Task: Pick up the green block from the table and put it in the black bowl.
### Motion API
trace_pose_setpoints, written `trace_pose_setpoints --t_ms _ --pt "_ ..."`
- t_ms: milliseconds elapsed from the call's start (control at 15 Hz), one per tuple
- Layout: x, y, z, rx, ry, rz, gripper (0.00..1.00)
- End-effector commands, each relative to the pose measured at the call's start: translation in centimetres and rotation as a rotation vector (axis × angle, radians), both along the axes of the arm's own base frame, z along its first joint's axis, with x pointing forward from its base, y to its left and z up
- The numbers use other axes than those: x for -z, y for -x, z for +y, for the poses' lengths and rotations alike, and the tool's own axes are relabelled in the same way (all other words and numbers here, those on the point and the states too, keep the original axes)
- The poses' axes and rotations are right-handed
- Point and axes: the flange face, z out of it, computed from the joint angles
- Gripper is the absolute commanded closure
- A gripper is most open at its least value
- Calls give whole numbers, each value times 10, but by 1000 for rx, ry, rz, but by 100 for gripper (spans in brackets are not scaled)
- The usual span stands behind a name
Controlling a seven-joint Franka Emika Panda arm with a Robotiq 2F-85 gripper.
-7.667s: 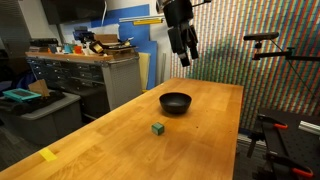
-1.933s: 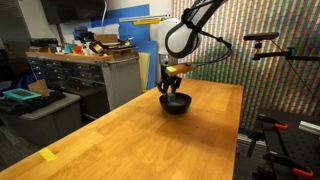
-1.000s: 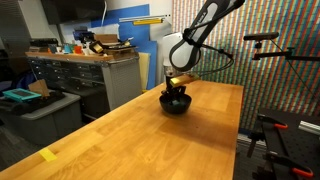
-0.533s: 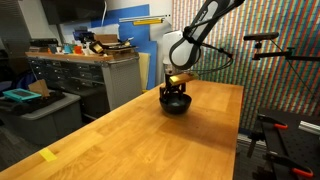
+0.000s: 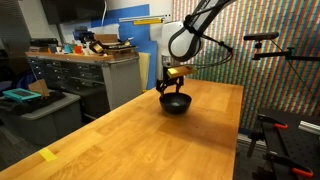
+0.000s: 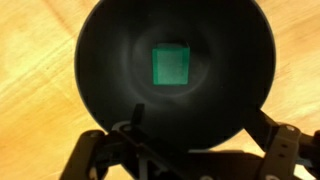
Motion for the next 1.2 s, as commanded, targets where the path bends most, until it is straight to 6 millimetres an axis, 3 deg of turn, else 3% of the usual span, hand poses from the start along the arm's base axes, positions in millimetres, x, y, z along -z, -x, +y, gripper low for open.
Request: trace_pose_setpoints --t_ms 0,800,867,1133 --pt "-29 8 16 -17 -17 3 0" --pt "-96 38 94 -162 -91 113 0" --pt "-78 26 89 -131 -61 103 0" --pt "-75 28 90 -133 -62 111 0"
